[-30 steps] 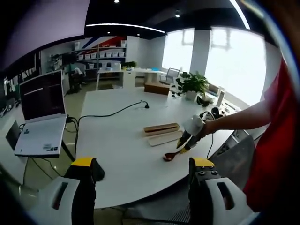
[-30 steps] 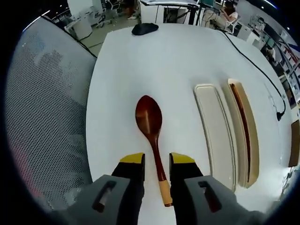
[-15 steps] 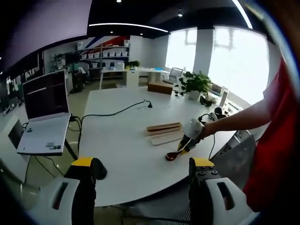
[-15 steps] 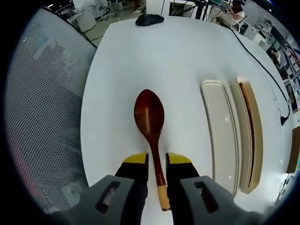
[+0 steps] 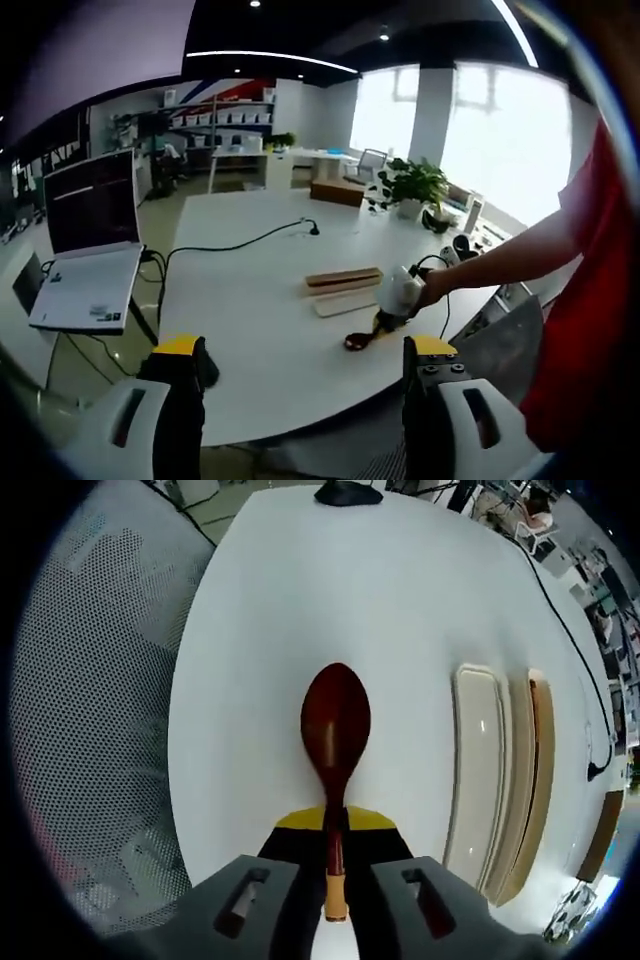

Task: Arrange the utensils inside the cutlery case until each visible utensil rests in its matching compartment.

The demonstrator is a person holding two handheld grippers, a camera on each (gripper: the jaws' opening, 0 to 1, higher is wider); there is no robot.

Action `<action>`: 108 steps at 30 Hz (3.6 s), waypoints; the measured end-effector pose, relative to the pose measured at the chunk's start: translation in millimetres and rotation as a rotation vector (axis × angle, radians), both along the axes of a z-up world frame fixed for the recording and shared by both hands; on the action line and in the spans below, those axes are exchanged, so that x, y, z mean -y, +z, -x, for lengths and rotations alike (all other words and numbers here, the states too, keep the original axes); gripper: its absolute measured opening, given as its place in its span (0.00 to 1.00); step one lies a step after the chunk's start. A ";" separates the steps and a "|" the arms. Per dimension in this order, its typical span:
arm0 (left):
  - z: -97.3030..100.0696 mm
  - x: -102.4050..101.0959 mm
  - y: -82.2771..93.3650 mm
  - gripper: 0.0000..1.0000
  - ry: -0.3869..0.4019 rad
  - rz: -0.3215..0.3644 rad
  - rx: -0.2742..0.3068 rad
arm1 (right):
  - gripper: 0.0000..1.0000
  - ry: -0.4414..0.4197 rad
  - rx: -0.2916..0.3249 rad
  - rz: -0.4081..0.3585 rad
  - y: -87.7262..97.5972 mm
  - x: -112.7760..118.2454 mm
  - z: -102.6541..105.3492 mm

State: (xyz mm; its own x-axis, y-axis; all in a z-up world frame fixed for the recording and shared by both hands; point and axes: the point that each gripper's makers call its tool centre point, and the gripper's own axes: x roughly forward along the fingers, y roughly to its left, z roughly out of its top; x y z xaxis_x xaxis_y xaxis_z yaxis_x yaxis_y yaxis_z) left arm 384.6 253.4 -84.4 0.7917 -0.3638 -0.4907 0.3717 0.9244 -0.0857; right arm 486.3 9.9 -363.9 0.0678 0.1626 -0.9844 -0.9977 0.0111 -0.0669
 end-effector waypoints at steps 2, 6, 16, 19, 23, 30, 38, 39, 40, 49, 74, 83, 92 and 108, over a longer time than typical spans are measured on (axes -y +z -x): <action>-0.7 0.0 2.7 0.83 -0.002 0.007 0.008 | 0.00 -0.062 -0.014 -0.017 0.1 0.3 -0.8; -1.4 2.4 1.5 0.83 -0.010 0.010 0.011 | 0.00 -0.102 -0.061 -0.040 0.1 1.7 -1.9; 6.0 -8.5 6.1 0.83 0.003 0.003 0.022 | 0.00 -0.221 -0.056 -0.115 15.5 12.8 -7.5; 7.8 -9.6 7.6 0.83 0.011 0.014 0.027 | 0.00 -0.259 -0.049 -0.132 22.8 16.5 -11.8; 9.0 -8.1 4.8 0.83 0.008 0.008 0.020 | 0.00 -0.270 -0.046 -0.139 28.2 20.8 -10.4; 7.8 -2.8 2.0 0.83 0.003 0.021 0.018 | 0.00 -0.266 -0.033 -0.132 30.2 25.8 -12.6; 7.7 -6.9 -3.5 0.83 0.009 0.020 0.005 | 0.00 -0.258 -0.013 -0.131 37.4 29.1 -23.3; 7.6 -8.3 -5.3 0.83 0.011 0.022 -0.001 | 0.00 -0.260 -0.012 -0.132 39.3 29.4 -26.3; 7.5 -9.0 -6.4 0.83 0.014 0.022 -0.004 | 0.00 -0.263 -0.009 -0.135 42.8 30.2 -31.6; 6.9 -9.9 -12.2 0.83 0.025 0.030 -0.019 | 0.00 -0.228 0.030 -0.130 59.4 39.0 -65.2; 2.9 -7.0 -20.9 0.83 0.012 0.016 -0.053 | 0.00 -0.183 0.025 -0.160 110.2 51.6 -142.9; -3.3 -5.7 -22.9 0.83 0.015 0.016 -0.066 | 0.00 -0.155 0.008 -0.133 100.7 48.0 -155.0; -12.8 -3.9 -25.0 0.84 -0.001 0.022 -0.081 | 0.01 -0.105 0.025 -0.138 79.2 28.8 -169.7; -12.0 -15.4 -30.5 0.84 0.040 0.003 -0.099 | 0.01 -0.103 -0.021 -0.104 44.9 8.7 -179.1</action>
